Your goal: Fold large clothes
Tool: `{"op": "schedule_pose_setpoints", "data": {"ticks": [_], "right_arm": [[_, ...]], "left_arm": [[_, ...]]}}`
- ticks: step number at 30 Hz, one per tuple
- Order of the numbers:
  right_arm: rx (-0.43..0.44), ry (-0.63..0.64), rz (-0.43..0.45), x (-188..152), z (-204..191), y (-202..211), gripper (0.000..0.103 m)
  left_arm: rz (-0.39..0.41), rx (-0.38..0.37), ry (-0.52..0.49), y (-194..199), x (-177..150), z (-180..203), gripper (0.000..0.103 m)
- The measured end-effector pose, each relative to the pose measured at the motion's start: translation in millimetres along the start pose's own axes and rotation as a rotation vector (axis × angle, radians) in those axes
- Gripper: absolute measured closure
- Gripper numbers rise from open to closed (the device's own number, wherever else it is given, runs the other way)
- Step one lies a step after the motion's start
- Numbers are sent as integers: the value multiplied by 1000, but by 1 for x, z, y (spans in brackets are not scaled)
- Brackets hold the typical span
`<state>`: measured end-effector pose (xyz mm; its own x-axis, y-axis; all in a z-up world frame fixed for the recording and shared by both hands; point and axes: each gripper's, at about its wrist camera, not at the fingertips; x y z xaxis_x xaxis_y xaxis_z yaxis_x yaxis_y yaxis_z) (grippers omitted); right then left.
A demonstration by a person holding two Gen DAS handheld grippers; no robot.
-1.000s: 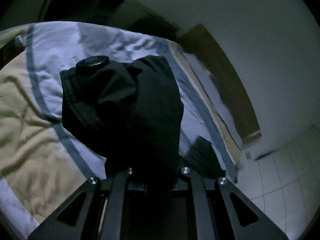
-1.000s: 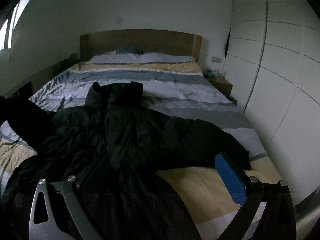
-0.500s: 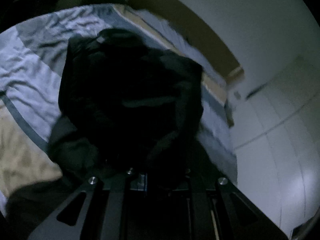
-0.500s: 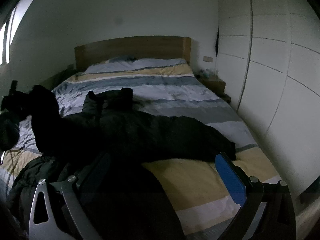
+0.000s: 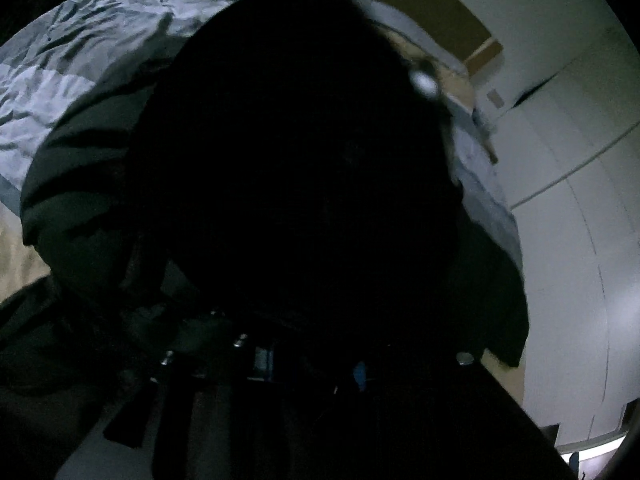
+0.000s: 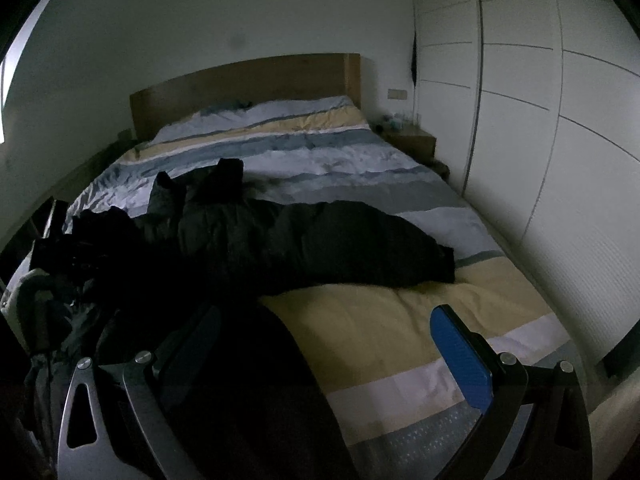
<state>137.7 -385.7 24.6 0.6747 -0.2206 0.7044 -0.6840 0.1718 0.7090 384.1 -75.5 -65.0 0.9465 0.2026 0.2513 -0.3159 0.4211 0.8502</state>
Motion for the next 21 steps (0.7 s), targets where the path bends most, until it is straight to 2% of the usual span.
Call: {"op": "schedule_pose_setpoints", "data": {"ticks": [3, 6, 8, 11, 16, 21], "right_arm": [[-4, -13, 1, -2, 3, 5, 0], [-5, -21, 9, -5, 4, 15, 0], [-4, -20, 26, -5, 3, 27, 0], [2, -11, 59, -7, -2, 48, 0], [10, 0, 112, -9, -9, 81, 0], [27, 12, 130, -7, -26, 95, 0]], "left_arm": [[-59, -10, -24, -8, -5, 3, 66], [-114, -22, -25, -7, -17, 10, 65], [-111, -32, -23, 1, -15, 9, 65], [-72, -47, -59, 31, -22, 21, 65], [42, -89, -111, 110, -29, 21, 65], [159, -70, -178, 183, -20, 22, 65]]}}
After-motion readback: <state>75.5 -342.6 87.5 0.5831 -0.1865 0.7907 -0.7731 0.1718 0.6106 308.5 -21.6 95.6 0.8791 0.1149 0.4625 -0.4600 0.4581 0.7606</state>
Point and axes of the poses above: each gripper's, at about its wrist camera, not at the fingertips, and y roughly against the way its jaws point, z to its right, x to its top, and after that the axes turned 8 degrees about -z, right-handed
